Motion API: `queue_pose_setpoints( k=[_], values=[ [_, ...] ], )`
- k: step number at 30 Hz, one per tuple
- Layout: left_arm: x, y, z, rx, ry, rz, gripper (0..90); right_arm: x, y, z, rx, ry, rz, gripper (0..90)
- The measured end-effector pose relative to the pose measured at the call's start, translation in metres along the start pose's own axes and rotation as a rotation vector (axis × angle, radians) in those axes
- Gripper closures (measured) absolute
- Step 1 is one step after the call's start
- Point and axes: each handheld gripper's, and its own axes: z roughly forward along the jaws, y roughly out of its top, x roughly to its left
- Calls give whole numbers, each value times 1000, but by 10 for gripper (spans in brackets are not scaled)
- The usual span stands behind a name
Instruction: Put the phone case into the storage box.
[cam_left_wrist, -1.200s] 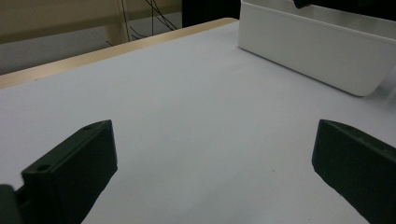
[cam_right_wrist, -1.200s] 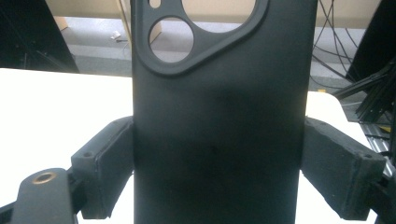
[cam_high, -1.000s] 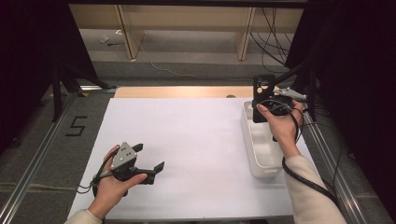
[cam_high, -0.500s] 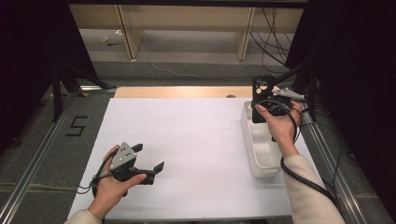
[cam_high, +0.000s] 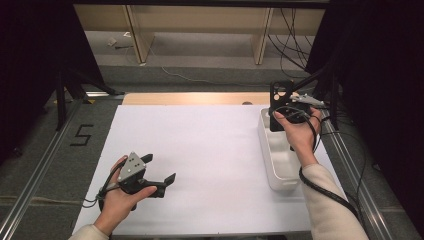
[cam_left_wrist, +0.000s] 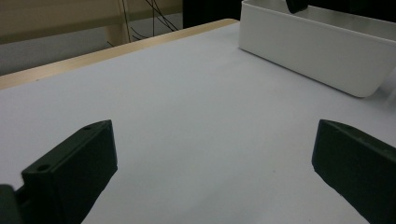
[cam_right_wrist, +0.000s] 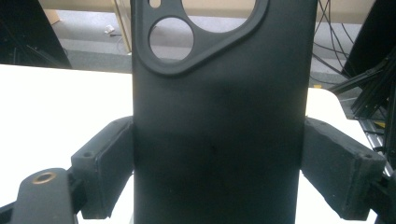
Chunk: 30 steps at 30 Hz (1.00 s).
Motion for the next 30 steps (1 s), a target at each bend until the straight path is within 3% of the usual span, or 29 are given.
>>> queue_pose_setpoints(
  k=[30],
  values=[
    [0,0,1,1,-2,-3,0,5,12,14,14,15,-24,163]
  ],
)
